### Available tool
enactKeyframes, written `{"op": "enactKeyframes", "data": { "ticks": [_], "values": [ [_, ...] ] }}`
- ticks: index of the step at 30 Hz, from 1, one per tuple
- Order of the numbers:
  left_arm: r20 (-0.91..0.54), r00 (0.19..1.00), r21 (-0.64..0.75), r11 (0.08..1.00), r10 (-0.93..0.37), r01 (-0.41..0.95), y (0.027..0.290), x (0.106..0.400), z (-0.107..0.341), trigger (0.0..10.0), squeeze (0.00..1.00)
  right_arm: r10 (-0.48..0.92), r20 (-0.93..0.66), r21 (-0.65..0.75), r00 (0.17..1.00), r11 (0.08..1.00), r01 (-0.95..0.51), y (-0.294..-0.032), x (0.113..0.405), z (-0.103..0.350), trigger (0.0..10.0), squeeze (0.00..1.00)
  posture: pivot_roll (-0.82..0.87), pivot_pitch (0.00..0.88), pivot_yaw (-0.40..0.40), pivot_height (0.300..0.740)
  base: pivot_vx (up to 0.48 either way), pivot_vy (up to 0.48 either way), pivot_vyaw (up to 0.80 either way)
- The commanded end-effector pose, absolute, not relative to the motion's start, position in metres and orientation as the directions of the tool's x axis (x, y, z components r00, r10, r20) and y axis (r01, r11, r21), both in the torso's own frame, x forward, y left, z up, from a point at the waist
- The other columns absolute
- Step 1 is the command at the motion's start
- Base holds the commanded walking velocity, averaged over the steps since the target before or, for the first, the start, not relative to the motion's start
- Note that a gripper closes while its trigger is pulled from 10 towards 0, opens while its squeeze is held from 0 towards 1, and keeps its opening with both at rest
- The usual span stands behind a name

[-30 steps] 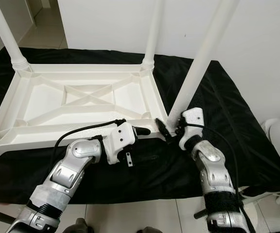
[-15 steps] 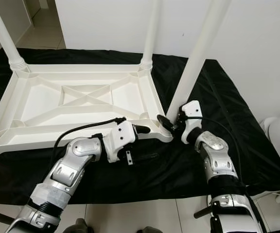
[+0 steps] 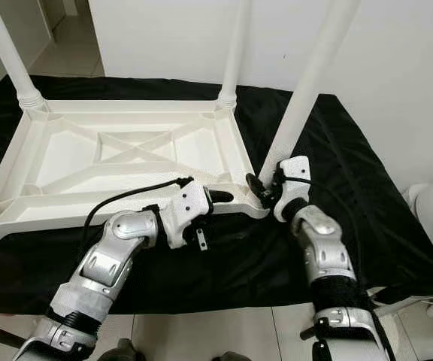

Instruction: Building children table

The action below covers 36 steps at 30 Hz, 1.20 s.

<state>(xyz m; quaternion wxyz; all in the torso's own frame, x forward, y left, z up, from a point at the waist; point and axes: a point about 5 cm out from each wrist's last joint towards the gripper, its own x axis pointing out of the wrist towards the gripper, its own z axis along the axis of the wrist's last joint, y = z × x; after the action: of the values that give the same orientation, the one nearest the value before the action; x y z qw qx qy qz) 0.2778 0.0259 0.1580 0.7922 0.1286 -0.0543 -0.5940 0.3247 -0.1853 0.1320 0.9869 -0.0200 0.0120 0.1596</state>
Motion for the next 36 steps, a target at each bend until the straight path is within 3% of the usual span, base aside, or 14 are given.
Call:
{"op": "enactKeyframes", "data": {
  "ticks": [1, 3, 5, 10, 11, 22, 23, 24, 32, 36],
  "values": [
    [-0.026, 0.441, 0.268, 0.418, -0.897, 0.868, 0.027, 0.287, 0.161, 10.0, 0.0, 0.188, -0.047, -0.008, 0.981, 0.982, -0.188, -0.191, 0.323, 0.128, 10.0, 0.0, 0.04, 0.0, -0.047, 0.74, 0.0, 0.0, 0.0],
    [-0.026, 0.441, 0.268, 0.418, -0.897, 0.868, 0.027, 0.287, 0.161, 10.0, 0.0, 0.188, -0.047, -0.008, 0.981, 0.982, -0.188, -0.191, 0.323, 0.128, 10.0, 0.0, 0.04, 0.0, -0.047, 0.74, 0.0, 0.0, 0.0],
    [0.013, 0.484, 0.227, 0.474, -0.875, 0.851, 0.028, 0.293, 0.166, 10.0, 0.0, 0.012, -0.022, 0.037, 1.0, 0.999, -0.012, -0.18, 0.316, 0.131, 10.0, 0.0, 0.03, 0.0, -0.046, 0.74, 0.0, 0.0, 0.0],
    [0.032, 0.503, 0.204, 0.498, -0.864, 0.843, 0.029, 0.296, 0.17, 10.0, 0.0, -0.08, -0.026, 0.054, 0.996, 0.995, 0.081, -0.174, 0.312, 0.131, 10.0, 0.0, 0.03, 0.0, -0.053, 0.74, 0.0, 0.0, 0.0],
    [0.036, 0.513, 0.202, 0.509, -0.858, 0.837, 0.03, 0.299, 0.172, 10.0, 0.0, -0.195, -0.029, 0.091, 0.98, 0.976, 0.197, -0.163, 0.309, 0.132, 10.0, 0.0, 0.03, 0.0, -0.056, 0.74, 0.0, 0.0, 0.0],
    [-0.008, 0.519, 0.184, 0.509, -0.855, 0.841, 0.031, 0.302, 0.17, 10.0, 0.0, -0.272, 0.002, 0.091, 0.962, 0.958, 0.271, -0.157, 0.306, 0.142, 10.0, 0.0, 0.03, 0.0, -0.052, 0.74, 0.0, 0.0, 0.0],
    [-0.02, 0.513, 0.18, 0.502, -0.858, 0.846, 0.031, 0.302, 0.17, 10.0, 0.0, -0.274, 0.009, 0.088, 0.962, 0.958, 0.272, -0.16, 0.305, 0.143, 10.0, 0.69, 0.03, 0.0, -0.052, 0.74, 0.0, 0.0, 0.0],
    [-0.029, 0.512, 0.176, 0.5, -0.859, 0.848, 0.032, 0.303, 0.169, 10.0, 0.0, -0.268, 0.02, 0.085, 0.963, 0.96, 0.265, -0.163, 0.303, 0.144, 10.0, 1.0, 0.03, 0.0, -0.055, 0.74, 0.0, 0.0, 0.0],
    [-0.034, 0.497, 0.153, 0.487, -0.867, 0.86, 0.04, 0.304, 0.17, 10.0, 0.0, -0.266, 0.033, 0.079, 0.963, 0.962, 0.263, -0.168, 0.294, 0.142, 10.0, 1.0, 0.03, 0.0, -0.061, 0.74, 0.0, 0.0, 0.0],
    [0.007, 0.508, 0.056, 0.508, -0.861, 0.86, 0.045, 0.309, 0.178, 10.0, 0.0, -0.267, 0.034, 0.069, 0.963, 0.962, 0.264, -0.17, 0.283, 0.138, 10.0, 0.96, 0.03, 0.0, -0.066, 0.74, 0.0, 0.0, 0.0]
  ]
}}
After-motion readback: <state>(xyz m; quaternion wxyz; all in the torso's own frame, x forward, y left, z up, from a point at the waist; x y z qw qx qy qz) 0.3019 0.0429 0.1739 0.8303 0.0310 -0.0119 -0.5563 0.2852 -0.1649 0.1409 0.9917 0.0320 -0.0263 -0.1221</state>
